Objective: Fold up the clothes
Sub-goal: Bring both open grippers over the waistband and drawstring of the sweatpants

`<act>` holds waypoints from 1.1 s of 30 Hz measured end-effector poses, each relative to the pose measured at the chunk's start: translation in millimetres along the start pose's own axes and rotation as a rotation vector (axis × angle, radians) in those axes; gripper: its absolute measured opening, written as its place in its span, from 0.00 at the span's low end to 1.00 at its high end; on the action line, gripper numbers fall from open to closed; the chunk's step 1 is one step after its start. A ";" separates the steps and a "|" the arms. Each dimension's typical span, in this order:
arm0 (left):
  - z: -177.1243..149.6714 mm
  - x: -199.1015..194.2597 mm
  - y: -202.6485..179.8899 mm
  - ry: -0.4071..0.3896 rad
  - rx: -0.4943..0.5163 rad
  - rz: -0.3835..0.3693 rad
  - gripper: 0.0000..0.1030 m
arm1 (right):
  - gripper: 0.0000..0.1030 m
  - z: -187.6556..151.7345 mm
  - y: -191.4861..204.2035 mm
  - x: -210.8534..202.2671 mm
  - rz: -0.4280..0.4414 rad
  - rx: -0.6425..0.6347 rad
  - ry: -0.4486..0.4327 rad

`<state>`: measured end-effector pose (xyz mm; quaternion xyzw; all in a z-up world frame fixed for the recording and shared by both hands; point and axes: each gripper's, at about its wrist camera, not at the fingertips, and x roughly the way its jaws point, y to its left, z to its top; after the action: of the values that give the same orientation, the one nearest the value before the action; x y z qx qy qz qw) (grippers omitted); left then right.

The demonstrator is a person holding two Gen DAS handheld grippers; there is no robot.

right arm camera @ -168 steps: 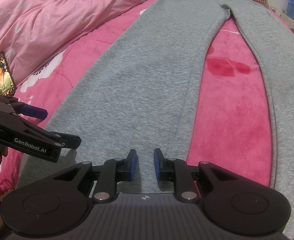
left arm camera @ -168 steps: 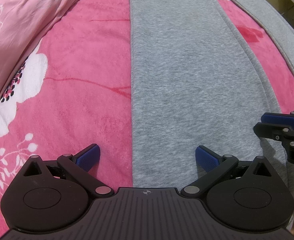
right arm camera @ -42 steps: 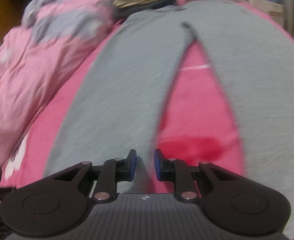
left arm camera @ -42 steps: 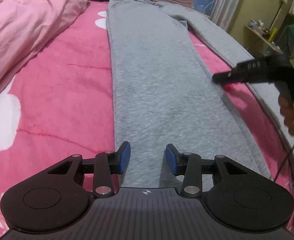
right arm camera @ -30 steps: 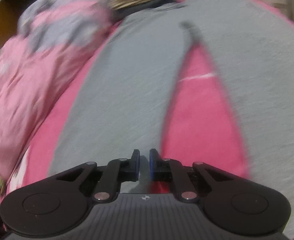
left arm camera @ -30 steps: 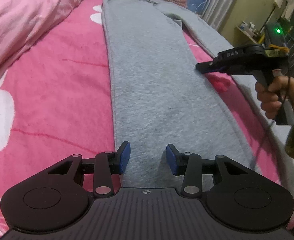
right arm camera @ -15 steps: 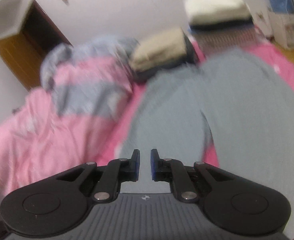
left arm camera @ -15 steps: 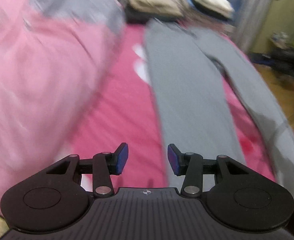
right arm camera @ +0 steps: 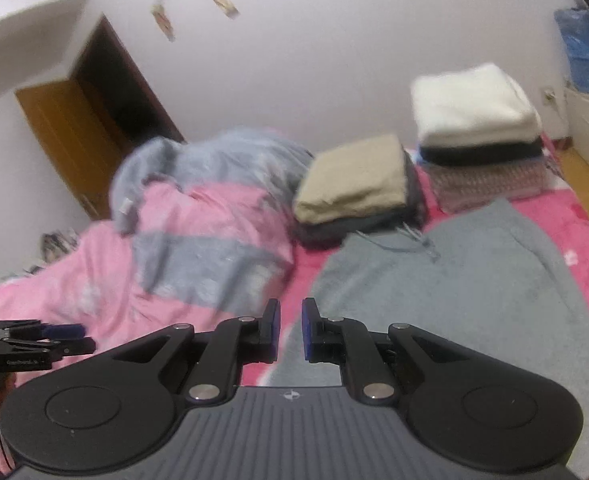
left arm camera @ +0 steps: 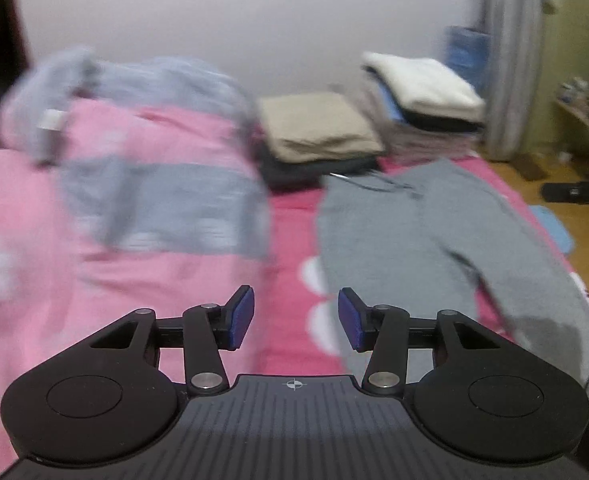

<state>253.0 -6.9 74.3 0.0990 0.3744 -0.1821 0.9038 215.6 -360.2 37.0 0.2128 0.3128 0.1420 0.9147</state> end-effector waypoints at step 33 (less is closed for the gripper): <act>-66.0 233.1 18.0 0.211 -0.183 -0.094 0.44 | 0.10 56.0 -44.6 378.6 -0.169 -0.043 0.215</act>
<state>370.2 -29.1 -137.2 0.0174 0.4867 -0.1780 0.8551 545.9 -267.1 -138.1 0.1495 0.4228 0.0933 0.8889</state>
